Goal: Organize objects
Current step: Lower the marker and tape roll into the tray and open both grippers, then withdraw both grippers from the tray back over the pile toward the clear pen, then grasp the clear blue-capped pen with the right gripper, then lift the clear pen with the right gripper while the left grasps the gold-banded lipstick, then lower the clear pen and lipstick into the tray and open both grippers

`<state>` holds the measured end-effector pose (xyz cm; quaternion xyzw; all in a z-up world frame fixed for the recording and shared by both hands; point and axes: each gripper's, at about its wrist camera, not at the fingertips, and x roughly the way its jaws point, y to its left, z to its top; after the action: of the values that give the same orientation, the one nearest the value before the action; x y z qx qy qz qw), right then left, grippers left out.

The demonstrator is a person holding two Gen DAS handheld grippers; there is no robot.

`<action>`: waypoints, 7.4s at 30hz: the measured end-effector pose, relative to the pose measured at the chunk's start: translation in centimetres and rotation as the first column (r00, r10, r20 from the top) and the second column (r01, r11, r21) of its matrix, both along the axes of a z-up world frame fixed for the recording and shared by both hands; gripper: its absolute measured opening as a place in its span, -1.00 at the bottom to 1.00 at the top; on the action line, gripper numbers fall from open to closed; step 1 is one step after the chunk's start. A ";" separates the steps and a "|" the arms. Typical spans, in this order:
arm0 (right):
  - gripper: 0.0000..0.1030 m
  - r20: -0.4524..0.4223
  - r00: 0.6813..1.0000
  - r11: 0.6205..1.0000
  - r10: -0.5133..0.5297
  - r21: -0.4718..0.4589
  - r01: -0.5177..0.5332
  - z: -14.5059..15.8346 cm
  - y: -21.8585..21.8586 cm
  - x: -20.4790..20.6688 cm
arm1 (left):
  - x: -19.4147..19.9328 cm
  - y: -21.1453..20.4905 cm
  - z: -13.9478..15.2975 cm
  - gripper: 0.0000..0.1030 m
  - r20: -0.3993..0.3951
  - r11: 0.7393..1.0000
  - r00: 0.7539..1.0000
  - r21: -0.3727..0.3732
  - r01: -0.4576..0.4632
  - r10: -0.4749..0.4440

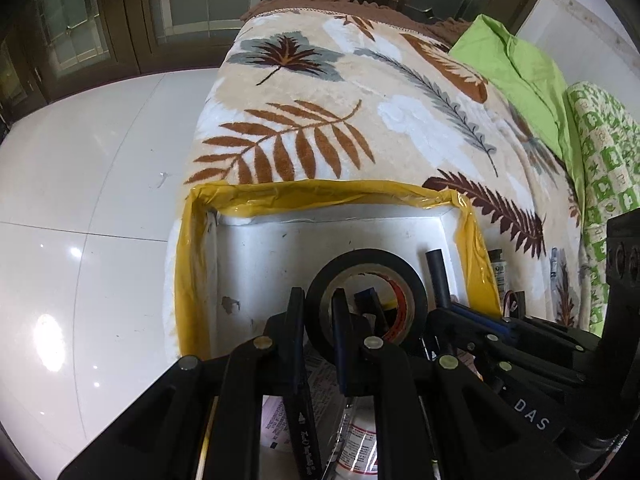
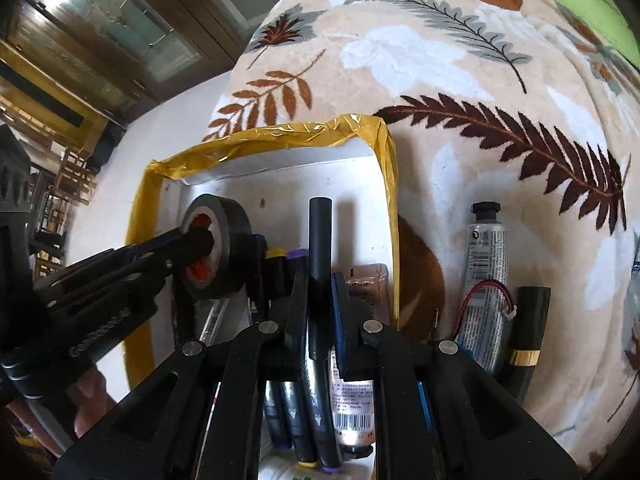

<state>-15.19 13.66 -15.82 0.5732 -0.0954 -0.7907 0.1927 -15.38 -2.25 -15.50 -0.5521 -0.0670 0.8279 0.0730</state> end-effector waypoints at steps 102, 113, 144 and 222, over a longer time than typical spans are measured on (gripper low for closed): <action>-0.27 0.047 0.887 0.883 -0.460 -0.082 0.462 -0.8 26.5 -0.1 | 13.1 8.9 3.9 0.41 -0.130 0.885 0.992 0.462 0.056 0.005; -0.67 0.003 0.923 0.923 -0.385 0.014 0.385 -1.1 25.0 1.4 | 12.4 12.5 4.2 0.41 -0.137 0.925 0.986 0.352 0.140 -0.097; -0.67 0.113 0.961 0.951 -0.253 -0.153 0.269 -3.1 25.3 10.7 | 3.4 22.2 -2.9 -0.68 0.057 0.965 0.972 -0.124 0.232 -0.226; -0.67 0.026 0.994 0.989 0.107 -0.101 -0.104 -0.4 1.6 5.9 | 11.3 -0.8 -0.5 -0.66 0.079 0.999 0.996 0.030 -0.038 0.035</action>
<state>-9.31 15.28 -16.18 0.5797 -0.1074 -0.7644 0.2610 -4.09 -3.05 -16.03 -0.5817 -0.0931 0.8055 0.0638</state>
